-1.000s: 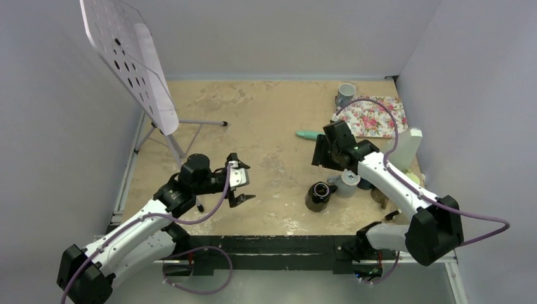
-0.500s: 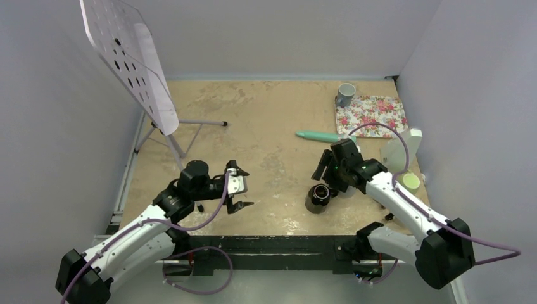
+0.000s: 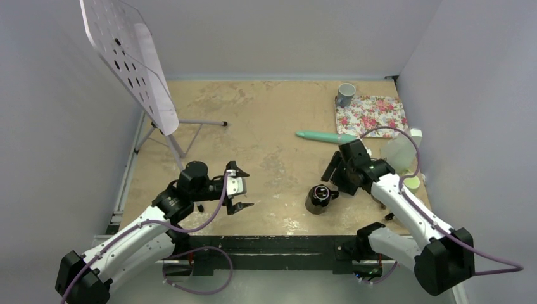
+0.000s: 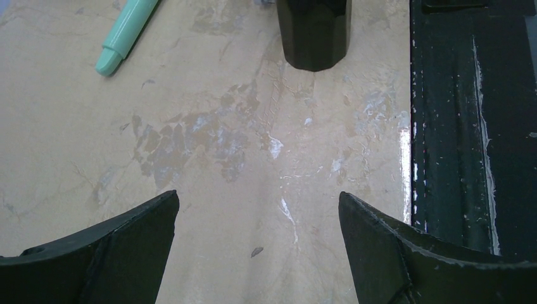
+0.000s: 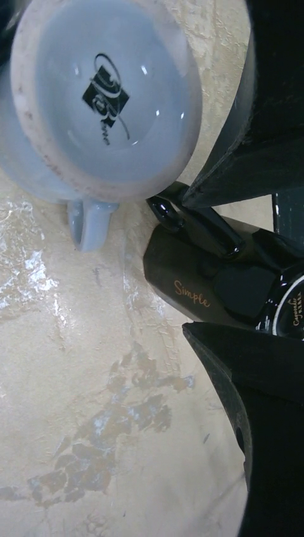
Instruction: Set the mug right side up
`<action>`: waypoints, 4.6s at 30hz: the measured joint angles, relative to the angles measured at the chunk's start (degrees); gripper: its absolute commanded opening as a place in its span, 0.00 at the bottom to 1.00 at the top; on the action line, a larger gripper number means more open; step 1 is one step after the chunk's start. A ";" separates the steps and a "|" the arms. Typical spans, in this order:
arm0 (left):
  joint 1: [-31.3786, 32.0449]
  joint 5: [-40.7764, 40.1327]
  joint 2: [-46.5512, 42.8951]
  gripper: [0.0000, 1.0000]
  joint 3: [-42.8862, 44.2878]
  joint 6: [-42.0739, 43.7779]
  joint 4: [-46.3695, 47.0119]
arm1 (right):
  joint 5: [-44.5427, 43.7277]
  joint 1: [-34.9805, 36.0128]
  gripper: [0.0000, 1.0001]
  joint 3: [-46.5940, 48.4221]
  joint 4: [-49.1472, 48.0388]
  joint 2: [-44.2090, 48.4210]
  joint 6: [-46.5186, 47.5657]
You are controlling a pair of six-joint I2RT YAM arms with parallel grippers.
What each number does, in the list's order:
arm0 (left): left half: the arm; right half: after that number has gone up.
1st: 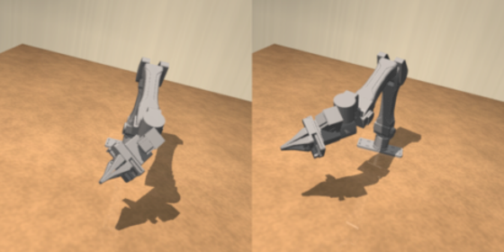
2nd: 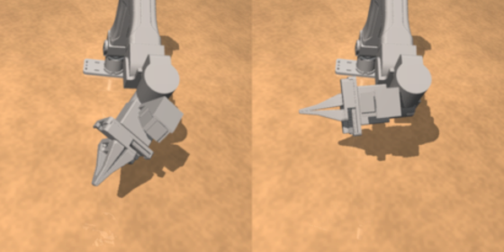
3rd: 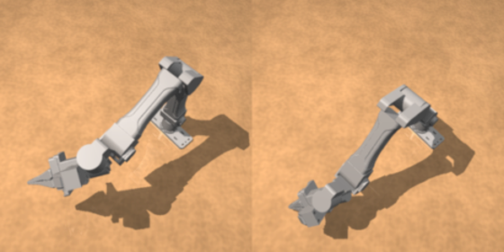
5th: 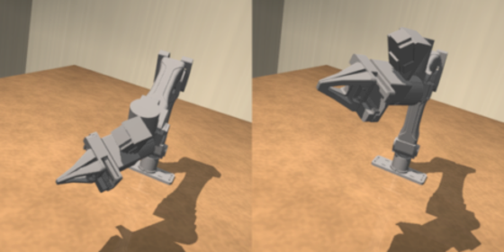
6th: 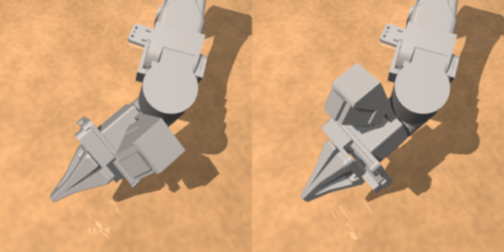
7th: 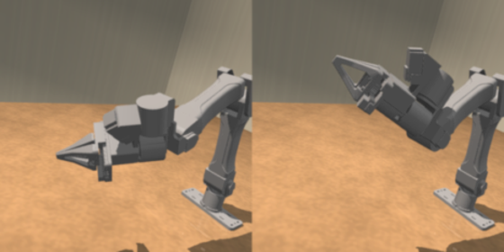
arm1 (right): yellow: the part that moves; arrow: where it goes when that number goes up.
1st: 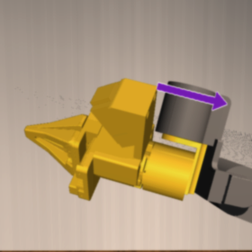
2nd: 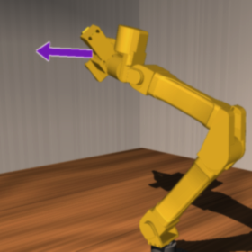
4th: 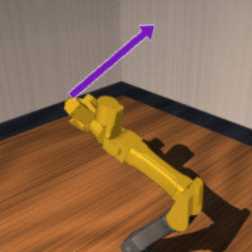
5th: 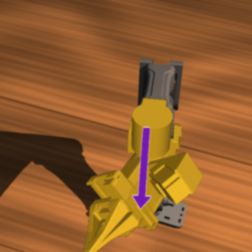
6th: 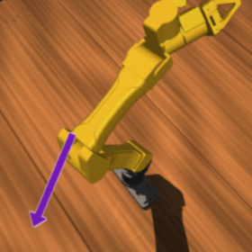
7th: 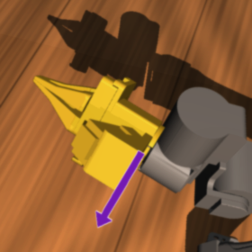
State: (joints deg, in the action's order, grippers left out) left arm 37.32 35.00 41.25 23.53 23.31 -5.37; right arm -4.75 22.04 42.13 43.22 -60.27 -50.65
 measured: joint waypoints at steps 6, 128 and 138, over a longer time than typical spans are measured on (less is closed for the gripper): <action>0.00 0.02 -0.39 0.99 -0.20 0.00 0.04 | 0.79 0.00 0.71 -3.67 0.39 4.52 -1.90; 0.96 5.40 12.98 0.00 13.60 -2.38 -1.51 | 18.47 19.69 0.99 3.43 -48.15 5.90 24.98; 0.96 -1.01 13.62 0.00 14.32 46.86 -28.17 | -0.11 31.23 0.97 31.45 -23.85 -19.15 25.90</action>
State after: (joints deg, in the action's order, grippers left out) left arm 38.28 34.00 54.87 37.85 70.17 -33.54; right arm -4.86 53.28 73.58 19.38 -79.42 -24.75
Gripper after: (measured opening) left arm 0.111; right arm 0.986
